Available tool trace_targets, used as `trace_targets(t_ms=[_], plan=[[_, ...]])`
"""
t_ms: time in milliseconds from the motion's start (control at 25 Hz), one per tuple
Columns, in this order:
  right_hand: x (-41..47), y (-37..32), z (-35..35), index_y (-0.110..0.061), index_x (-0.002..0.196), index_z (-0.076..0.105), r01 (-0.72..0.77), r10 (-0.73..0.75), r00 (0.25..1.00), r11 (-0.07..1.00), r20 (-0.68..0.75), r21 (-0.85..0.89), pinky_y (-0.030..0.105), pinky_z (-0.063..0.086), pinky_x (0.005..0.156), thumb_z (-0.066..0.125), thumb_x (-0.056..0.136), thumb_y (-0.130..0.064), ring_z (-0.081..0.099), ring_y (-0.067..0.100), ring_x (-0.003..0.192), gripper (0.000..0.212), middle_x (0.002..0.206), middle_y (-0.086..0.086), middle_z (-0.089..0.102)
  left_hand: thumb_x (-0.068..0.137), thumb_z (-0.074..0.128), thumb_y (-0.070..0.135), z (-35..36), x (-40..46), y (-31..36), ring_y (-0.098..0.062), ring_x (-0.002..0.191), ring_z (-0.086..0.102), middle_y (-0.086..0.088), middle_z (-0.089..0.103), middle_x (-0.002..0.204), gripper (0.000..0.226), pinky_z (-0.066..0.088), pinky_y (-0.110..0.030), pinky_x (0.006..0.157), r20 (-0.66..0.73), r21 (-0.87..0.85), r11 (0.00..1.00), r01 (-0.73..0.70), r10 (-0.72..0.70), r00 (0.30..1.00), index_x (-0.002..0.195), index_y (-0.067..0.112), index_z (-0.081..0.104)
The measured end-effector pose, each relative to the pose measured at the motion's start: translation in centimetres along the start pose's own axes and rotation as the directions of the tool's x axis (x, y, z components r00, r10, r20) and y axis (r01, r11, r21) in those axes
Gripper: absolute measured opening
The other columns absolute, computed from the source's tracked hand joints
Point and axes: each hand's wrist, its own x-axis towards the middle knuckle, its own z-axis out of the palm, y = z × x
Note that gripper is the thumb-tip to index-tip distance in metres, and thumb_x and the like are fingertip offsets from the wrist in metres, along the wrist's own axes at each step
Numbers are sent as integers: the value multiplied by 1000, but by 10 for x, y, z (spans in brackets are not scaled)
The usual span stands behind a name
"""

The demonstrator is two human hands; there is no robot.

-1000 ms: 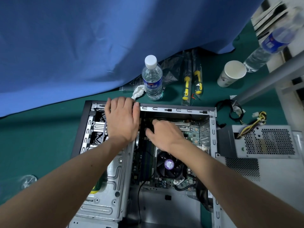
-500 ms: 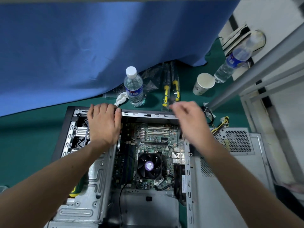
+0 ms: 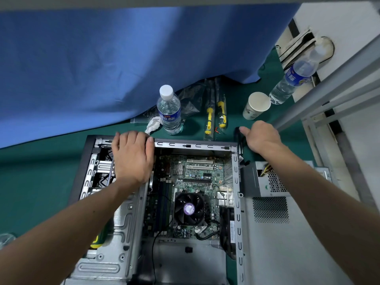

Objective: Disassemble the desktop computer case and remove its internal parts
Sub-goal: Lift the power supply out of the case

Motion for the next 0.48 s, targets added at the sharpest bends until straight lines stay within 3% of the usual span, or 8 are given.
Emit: trace_targets(t_ms=[80, 160, 200, 240, 280, 320, 400, 480], plan=[[-12, -1, -5, -1, 79, 50, 16, -13, 997, 999, -73, 47, 34, 37, 71, 41, 104, -39, 52, 34, 81, 46, 91, 21, 62, 103, 24, 40, -1, 0, 1, -25, 102, 46, -2, 55, 98, 39, 20, -45, 113, 5, -6, 1000, 3, -3, 1000, 95, 18, 55], [-32, -5, -1, 0, 76, 56, 76, -54, 993, 973, -102, 219, 37, 43, 67, 37, 105, -37, 54, 29, 69, 50, 75, 13, 61, 103, 24, 39, -1, 0, 1, -25, 102, 46, -3, 55, 97, 39, 21, -45, 112, 1, -5, 1000, -1, 1, 1000, 95, 17, 55], [-45, -7, 8, -1, 86, 62, 125, -99, 989, 956, -108, 265, 42, 50, 69, 36, 105, -36, 57, 26, 69, 48, 78, 12, 63, 103, 24, 39, -1, 0, 1, -25, 102, 46, -3, 55, 97, 39, 21, -45, 112, 0, -6, 1000, -4, 4, 1000, 95, 17, 55], [-60, -10, 22, -2, 107, 64, 178, -155, 982, 954, -112, 242, 43, 54, 81, 36, 105, -36, 62, 23, 80, 45, 95, 14, 66, 103, 24, 39, -2, -1, 1, -25, 102, 46, -3, 55, 97, 39, 21, -46, 112, 0, -10, 1000, -6, 6, 1000, 95, 17, 55], [-75, -12, 37, -3, 131, 55, 217, -201, 974, 961, -105, 173, 42, 50, 97, 36, 104, -37, 60, 23, 104, 47, 121, 15, 59, 103, 24, 38, -2, -1, 1, -25, 102, 46, -3, 55, 97, 39, 21, -46, 112, 1, -14, 1000, -7, 7, 1000, 95, 17, 55], [-87, -13, 51, -5, 146, 38, 242, -233, 968, 965, -95, 102, 41, 39, 110, 37, 103, -38, 47, 25, 126, 53, 143, 14, 44, 103, 24, 38, -3, -1, 1, -25, 102, 46, -4, 55, 98, 39, 22, -46, 112, 1, -17, 1000, -6, 6, 1000, 95, 17, 55], [-98, -10, 71, -9, 155, 15, 262, -254, 959, 964, -128, 46, 42, 28, 117, 37, 103, -38, 24, 27, 142, 63, 159, 8, 18, 103, 24, 38, -2, -1, 1, -26, 102, 46, -4, 55, 98, 38, 22, -47, 112, 3, -19, 1000, -6, 6, 1000, 95, 17, 55], [-98, -4, 80, -11, 155, 13, 267, -258, 946, 963, -198, 23, 43, 30, 115, 35, 103, -34, 26, 28, 141, 61, 160, 8, 15, 103, 24, 38, -2, -1, 1, -25, 101, 46, -3, 54, 97, 38, 23, -47, 111, -2, -19, 1000, -12, 12, 1000, 95, 17, 54]])
